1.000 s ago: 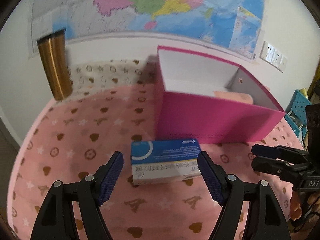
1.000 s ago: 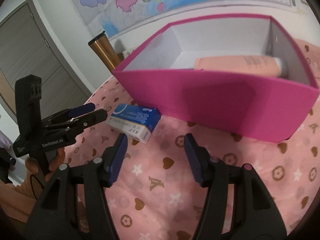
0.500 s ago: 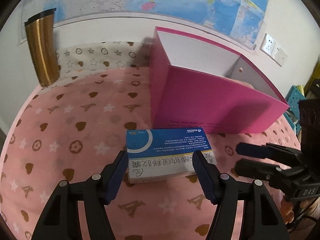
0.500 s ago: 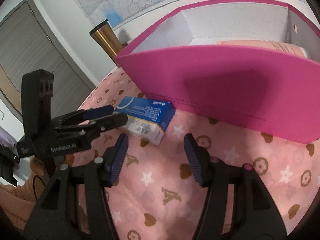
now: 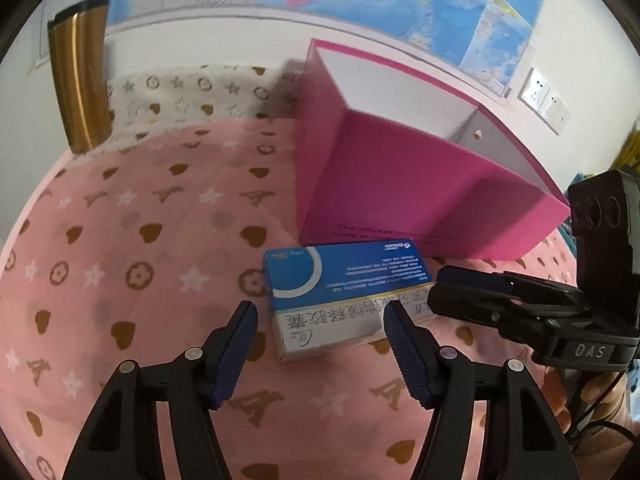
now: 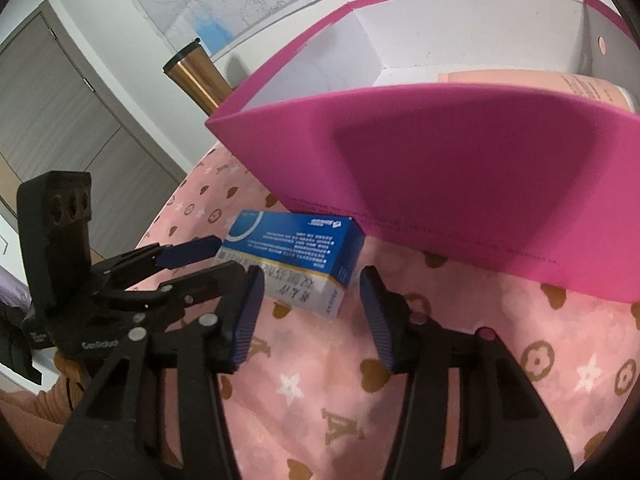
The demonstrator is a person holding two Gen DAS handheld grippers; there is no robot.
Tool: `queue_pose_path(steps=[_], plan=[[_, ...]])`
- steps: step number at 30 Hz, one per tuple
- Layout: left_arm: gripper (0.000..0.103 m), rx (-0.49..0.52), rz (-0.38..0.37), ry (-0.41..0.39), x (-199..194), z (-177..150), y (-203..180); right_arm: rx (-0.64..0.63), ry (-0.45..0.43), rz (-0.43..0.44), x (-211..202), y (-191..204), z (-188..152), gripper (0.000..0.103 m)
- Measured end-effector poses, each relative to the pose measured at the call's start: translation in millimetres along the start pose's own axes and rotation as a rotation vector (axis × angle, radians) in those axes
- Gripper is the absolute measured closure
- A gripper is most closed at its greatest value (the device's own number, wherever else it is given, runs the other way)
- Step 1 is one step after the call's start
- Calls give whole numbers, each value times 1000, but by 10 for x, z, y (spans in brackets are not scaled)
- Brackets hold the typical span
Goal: Organize rigid objects
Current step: 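Grasp the blue-and-white medicine box with the right gripper and lift it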
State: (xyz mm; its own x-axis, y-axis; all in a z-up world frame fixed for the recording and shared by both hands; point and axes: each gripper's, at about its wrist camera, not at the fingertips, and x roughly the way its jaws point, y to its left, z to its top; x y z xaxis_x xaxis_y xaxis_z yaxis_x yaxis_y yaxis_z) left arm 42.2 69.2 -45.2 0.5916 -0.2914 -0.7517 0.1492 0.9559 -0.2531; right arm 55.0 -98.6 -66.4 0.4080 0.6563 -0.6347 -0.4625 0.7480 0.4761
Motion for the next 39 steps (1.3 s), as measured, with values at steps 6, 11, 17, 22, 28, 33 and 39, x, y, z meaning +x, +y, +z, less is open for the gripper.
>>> queue_pose_path(steps=[6, 11, 17, 22, 28, 33, 39], plan=[[50, 34, 7, 4, 4, -29, -69, 6, 22, 1, 139, 12, 21, 57], [52, 29, -3, 11, -1, -45, -82, 10, 20, -1, 133, -7, 18, 57], [50, 22, -10, 13, -32, -65, -144, -3, 22, -14, 117, 28, -1, 57], [47, 55, -6, -1, -73, -89, -276, -13, 23, -30, 73, 46, -48, 57], [47, 65, -28, -11, -105, -95, -372, -19, 18, -42, -29, 27, -98, 57], [47, 65, -41, -9, -111, -100, -425, -10, 11, -40, -95, -12, -140, 57], [47, 68, -49, -7, -103, -102, -466, -12, 2, -47, -176, -9, -181, 57]])
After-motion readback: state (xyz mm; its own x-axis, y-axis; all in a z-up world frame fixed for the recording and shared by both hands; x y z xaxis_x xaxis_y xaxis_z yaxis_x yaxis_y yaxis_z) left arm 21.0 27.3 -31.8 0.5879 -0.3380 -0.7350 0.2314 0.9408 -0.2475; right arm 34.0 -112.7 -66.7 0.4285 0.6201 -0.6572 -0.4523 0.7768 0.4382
